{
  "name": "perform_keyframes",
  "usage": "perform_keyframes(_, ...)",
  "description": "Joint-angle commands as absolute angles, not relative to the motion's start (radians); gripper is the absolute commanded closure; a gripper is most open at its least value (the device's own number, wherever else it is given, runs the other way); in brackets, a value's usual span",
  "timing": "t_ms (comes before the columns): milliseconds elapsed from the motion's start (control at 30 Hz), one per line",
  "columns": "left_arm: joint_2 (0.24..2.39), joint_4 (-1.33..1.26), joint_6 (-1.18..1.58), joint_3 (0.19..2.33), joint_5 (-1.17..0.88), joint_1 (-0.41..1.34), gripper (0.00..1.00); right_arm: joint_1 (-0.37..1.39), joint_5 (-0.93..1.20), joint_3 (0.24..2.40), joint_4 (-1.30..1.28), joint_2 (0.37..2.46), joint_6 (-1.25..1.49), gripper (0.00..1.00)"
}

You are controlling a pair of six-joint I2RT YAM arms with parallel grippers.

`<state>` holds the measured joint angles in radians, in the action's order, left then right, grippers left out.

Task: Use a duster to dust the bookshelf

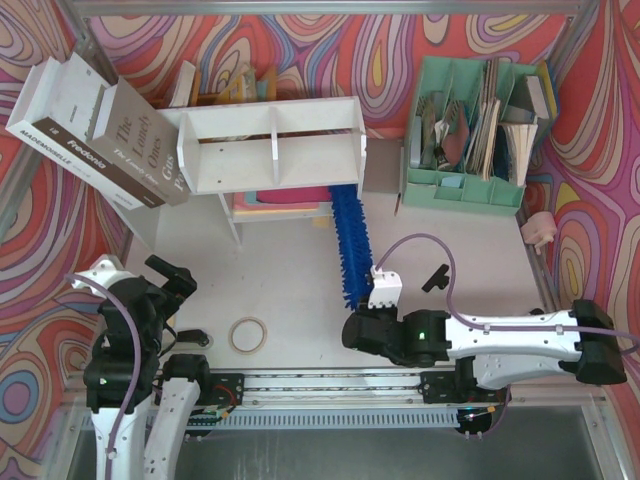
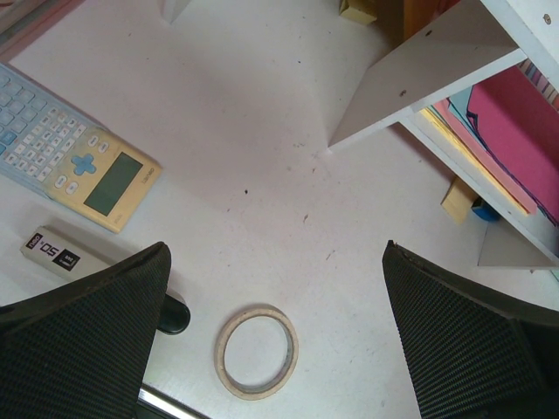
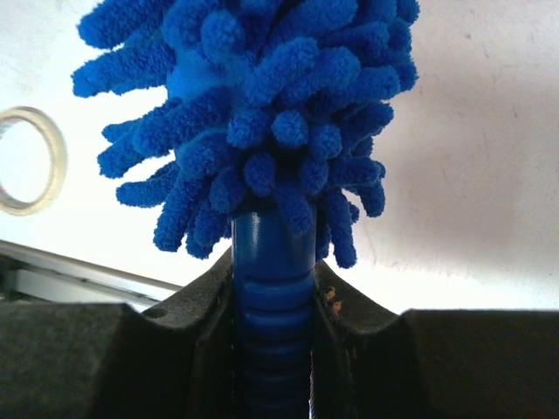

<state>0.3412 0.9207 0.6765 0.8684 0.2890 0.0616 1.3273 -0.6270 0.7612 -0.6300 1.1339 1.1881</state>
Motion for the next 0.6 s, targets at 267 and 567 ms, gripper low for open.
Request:
perform_keyframes(267,0.326,0.908,0.668,0.853,0.303,0.057,0.02,1.320,-0.676,0.797,-0.572,1.164,1.156,1.00)
perform_keyframes(567,0.339,0.907,0.667,0.853,0.295,0.057,0.02,1.320,-0.636,0.851,-0.453,1.216,1.048,1.00)
